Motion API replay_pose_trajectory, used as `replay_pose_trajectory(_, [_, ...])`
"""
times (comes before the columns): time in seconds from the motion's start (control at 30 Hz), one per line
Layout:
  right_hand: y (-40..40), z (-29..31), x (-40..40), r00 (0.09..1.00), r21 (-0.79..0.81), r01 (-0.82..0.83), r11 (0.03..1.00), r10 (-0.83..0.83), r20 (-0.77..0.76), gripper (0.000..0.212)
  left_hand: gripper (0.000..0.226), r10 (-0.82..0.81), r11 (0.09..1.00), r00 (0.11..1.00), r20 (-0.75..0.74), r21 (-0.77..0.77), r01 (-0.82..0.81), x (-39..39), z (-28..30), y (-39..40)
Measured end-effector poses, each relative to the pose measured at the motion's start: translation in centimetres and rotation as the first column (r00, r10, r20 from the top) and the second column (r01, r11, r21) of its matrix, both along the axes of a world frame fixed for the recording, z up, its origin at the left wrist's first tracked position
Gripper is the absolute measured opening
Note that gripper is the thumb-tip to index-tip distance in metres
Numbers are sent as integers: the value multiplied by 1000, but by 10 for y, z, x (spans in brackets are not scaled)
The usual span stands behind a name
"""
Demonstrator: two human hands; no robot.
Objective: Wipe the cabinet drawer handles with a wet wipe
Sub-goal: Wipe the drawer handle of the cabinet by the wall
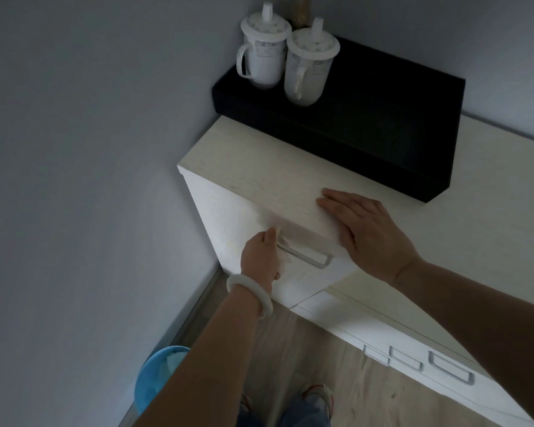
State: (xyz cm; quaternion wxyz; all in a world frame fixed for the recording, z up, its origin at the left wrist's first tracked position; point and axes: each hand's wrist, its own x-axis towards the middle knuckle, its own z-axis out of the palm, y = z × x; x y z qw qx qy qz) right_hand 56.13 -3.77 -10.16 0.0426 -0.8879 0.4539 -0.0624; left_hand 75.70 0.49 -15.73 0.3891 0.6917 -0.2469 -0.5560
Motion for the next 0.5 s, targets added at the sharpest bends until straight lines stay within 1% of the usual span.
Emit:
replay_pose_trajectory(0.07, [0, 0, -1, 1000, -1, 4, 1000, -4, -4, 53, 44, 51, 999, 998, 36, -19, -50, -9, -5, 1])
replay_pose_trajectory(0.1, [0, -1, -1, 1000, -2, 7, 1000, -7, -6, 53, 43, 86, 996, 996, 31, -21, -86, -15, -6, 2])
replay_pose_trajectory(0.2, [1, -1, 0, 1000, 3, 15, 1000, -15, -19, 53, 36, 166, 985, 982, -87, -30, -169, -32, -3, 15])
replay_pose_trajectory(0.3, [1, -1, -1, 1000, 13, 19, 1000, -19, -24, 54, 32, 156, 988, 983, -97, -4, -157, -35, -2, 23])
replay_pose_trajectory(0.4, [0, 0, 0, 999, 11, 17, 1000, -17, -27, 54, 25, 119, 992, 985, -125, -18, -122, -22, -5, 9])
replay_pose_trajectory(0.47, [-1, 0, -1, 999, 10, 19, 1000, -18, -31, 53, 19, 110, 992, 988, -109, -44, -116, -19, -5, 4])
replay_pose_trajectory(0.5, [0, -1, -1, 999, 9, 21, 1000, -21, -32, 53, 19, 113, 992, 990, -87, -52, -118, -22, -3, 5])
